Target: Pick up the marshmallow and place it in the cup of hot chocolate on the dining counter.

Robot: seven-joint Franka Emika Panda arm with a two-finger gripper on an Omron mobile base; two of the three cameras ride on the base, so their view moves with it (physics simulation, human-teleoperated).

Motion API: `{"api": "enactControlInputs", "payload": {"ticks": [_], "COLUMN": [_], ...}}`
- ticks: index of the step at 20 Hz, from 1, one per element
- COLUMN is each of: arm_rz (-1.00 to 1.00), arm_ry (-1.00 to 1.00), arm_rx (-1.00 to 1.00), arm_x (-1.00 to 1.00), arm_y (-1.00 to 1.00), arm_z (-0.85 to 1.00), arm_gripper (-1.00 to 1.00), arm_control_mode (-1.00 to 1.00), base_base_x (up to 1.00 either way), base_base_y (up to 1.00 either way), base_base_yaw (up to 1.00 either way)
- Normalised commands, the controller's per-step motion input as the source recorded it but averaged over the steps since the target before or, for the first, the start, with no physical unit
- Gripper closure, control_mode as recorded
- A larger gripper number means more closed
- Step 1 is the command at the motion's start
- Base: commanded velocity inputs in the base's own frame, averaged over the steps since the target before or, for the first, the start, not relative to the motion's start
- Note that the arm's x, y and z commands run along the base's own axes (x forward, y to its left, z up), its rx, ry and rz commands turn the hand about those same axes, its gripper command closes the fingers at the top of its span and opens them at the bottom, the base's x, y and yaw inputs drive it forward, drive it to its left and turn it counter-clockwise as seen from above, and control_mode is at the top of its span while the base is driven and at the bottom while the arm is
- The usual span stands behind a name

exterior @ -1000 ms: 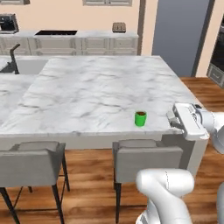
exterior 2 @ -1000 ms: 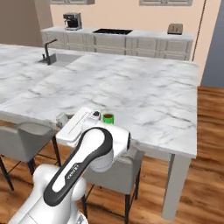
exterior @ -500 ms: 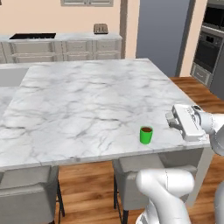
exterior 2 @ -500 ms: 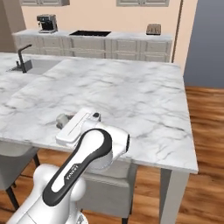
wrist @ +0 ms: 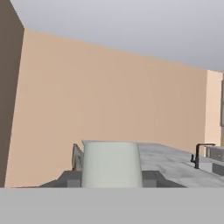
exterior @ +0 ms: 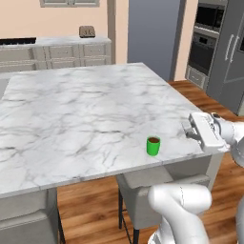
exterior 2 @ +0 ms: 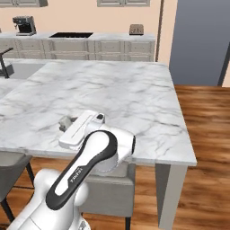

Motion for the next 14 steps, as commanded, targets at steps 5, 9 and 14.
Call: {"api": "enactControlInputs", "payload": {"ticks": [5,9,14], "arm_rz": [-0.05,0.00,0.05], "arm_ry": [0.09,0.12,0.05], "arm_rx": [-0.07,-0.06,0.00], "arm_x": [0.90,0.82,0.56], "arm_y": [0.08,0.00,-0.10], "arm_z": [-0.31,-0.32,-0.35], "arm_gripper": [1.00,1.00,1.00], "arm_control_mode": [-1.00,-1.00,-1.00], "base_base_x": [0.00,0.00,0.00], "base_base_y": [0.00,0.00,0.00], "base_base_yaw": [0.00,0.00,0.00]}}
